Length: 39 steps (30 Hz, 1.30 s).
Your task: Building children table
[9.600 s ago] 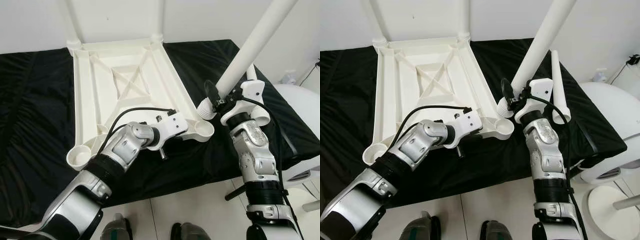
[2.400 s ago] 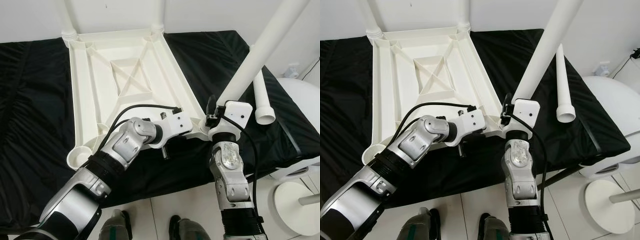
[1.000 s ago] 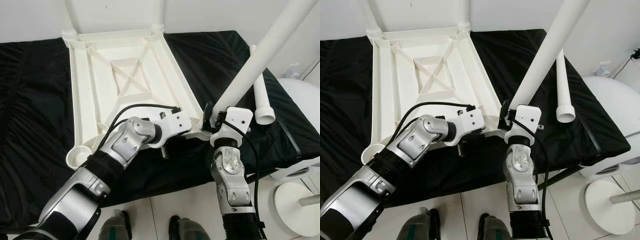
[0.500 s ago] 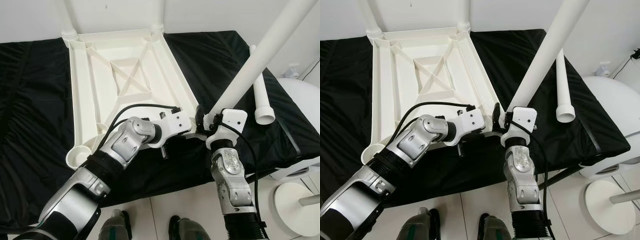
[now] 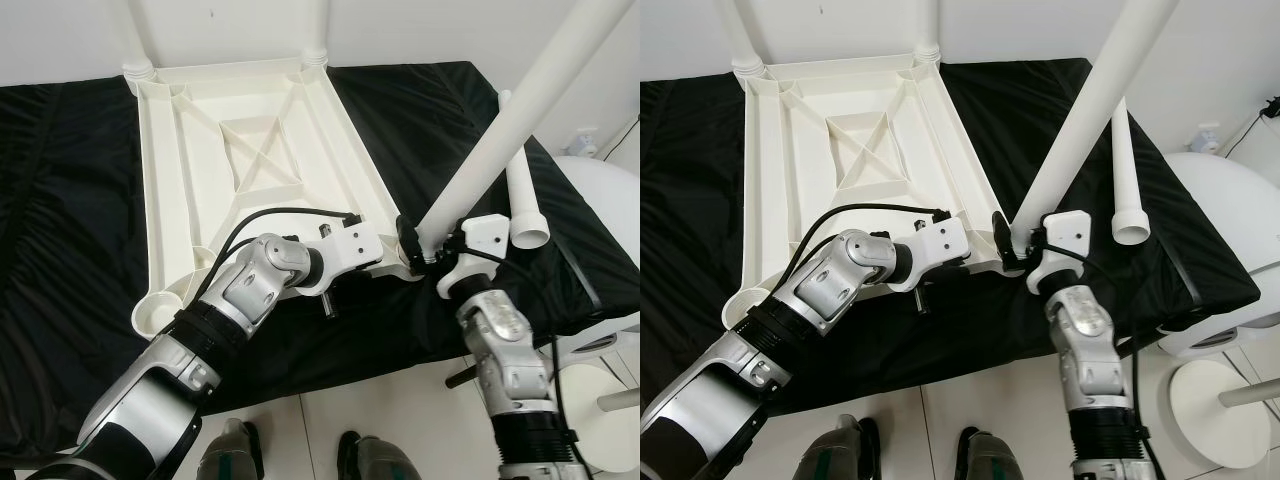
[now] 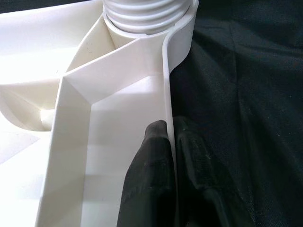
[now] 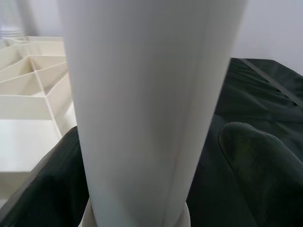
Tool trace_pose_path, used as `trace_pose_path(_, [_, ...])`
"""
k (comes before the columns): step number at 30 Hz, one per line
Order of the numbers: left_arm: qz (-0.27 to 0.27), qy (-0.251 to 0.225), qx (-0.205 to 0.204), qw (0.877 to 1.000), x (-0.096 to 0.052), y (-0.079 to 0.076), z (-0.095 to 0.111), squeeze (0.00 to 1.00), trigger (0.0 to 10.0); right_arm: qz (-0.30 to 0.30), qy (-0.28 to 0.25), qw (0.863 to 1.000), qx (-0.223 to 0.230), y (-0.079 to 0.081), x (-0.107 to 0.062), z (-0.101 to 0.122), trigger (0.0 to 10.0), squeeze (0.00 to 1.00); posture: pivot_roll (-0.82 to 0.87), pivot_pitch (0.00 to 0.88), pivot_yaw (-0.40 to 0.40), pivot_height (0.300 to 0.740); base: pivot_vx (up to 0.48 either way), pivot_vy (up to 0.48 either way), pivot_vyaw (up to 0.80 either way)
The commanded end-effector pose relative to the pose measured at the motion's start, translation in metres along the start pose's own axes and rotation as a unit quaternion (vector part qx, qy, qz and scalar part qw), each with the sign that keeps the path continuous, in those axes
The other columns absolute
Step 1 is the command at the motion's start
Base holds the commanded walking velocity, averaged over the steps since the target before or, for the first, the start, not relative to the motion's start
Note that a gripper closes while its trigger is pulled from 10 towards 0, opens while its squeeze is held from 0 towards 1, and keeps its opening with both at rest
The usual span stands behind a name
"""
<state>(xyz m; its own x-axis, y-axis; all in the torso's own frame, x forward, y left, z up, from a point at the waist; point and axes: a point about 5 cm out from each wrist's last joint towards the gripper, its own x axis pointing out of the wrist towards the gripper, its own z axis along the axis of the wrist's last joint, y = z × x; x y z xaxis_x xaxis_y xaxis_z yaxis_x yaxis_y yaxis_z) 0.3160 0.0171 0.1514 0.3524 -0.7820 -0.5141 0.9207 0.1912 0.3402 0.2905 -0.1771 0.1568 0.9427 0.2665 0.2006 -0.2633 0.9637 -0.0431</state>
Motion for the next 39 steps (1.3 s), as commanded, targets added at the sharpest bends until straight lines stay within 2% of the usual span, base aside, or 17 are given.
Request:
trace_pose_path(1, [0.033, 0.013, -0.003, 0.999, -0.004, 0.007, -0.008, 0.0, 10.0, 0.027, 0.003, 1.0, 0.005, -0.001, -0.002, 0.0, 10.0, 0.0, -0.02, 0.109, -0.043, 0.74, 0.0, 0.0, 0.0])
trace_pose_path(11, [0.031, 0.01, 0.0, 0.999, -0.002, 0.006, -0.006, 0.0, 10.0, 0.121, 0.02, 0.992, 0.007, -0.007, -0.003, 0.001, 10.0, 0.0, -0.02, 0.095, -0.037, 0.74, 0.0, 0.0, 0.0])
trace_pose_path(14, [0.031, 0.01, 0.001, 0.999, -0.001, 0.006, -0.005, 0.0, 10.0, 0.166, 0.024, 0.986, -0.018, -0.012, -0.002, 0.001, 10.0, 0.0, -0.02, 0.091, -0.036, 0.74, 0.0, 0.0, 0.0])
trace_pose_path(17, [0.031, 0.01, 0.001, 0.999, -0.001, 0.006, -0.005, 0.0, 10.0, 0.178, 0.028, 0.984, -0.017, -0.013, -0.001, 0.001, 10.0, 0.0, -0.02, 0.092, -0.036, 0.74, 0.0, 0.0, 0.0])
trace_pose_path(20, [0.031, 0.009, 0.001, 0.999, -0.001, 0.006, -0.005, 0.0, 10.0, 0.202, 0.033, 0.978, -0.039, -0.019, 0.002, 0.001, 10.0, 0.0, -0.01, 0.096, -0.036, 0.74, 0.0, 0.0, 0.0])
trace_pose_path(30, [0.034, 0.009, 0.0, 0.999, -0.002, 0.009, -0.005, 0.0, 10.0, 0.224, 0.041, 0.972, -0.06, -0.032, 0.011, 0.002, 10.0, 0.0, -0.01, 0.101, -0.034, 0.74, 0.0, 0.0, 0.0])
trace_pose_path(39, [0.033, 0.009, 0.002, 0.999, -0.002, 0.009, -0.004, 0.0, 10.0, 0.234, 0.042, 0.969, -0.062, -0.034, 0.017, 0.001, 10.0, 0.0, -0.01, 0.105, -0.029, 0.74, 0.0, 0.0, 0.0])
